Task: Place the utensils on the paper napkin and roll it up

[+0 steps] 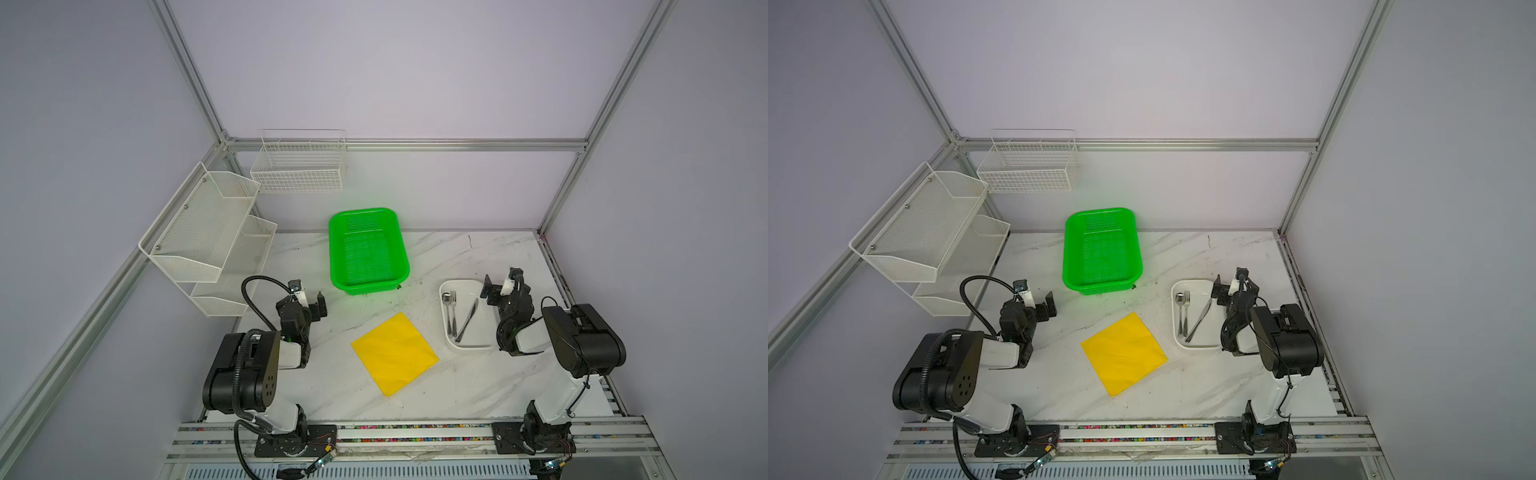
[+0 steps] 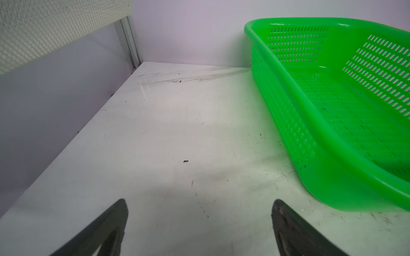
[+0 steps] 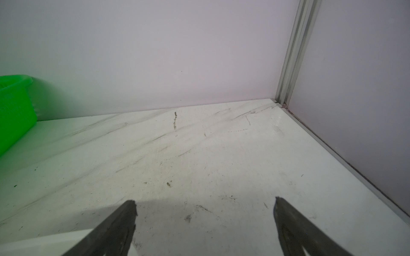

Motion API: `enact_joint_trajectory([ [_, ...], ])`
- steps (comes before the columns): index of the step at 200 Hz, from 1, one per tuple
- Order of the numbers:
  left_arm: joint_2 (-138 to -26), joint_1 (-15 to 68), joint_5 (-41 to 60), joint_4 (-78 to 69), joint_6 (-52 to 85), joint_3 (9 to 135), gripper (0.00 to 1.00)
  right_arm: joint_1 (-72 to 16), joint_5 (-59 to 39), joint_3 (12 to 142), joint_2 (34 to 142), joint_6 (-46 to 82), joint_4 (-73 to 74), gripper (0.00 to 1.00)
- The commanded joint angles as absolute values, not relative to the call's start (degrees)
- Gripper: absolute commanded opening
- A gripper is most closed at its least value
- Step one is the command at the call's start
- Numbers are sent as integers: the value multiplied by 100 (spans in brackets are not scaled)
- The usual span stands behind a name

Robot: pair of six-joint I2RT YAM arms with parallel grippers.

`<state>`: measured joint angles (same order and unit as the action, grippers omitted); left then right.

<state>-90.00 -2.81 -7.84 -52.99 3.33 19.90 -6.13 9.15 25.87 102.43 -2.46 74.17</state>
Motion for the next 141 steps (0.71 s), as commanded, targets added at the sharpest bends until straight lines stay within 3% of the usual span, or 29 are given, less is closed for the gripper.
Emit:
enact_joint_trajectory([
  [1,-8957,-251,-791,-5513,218,2084,100,-589,873,2668,10213,-386,7684,97],
  [141,-8957,-237,-791,-5514,220,2086,100,-580,822,2702,10230,-339,7626,97],
])
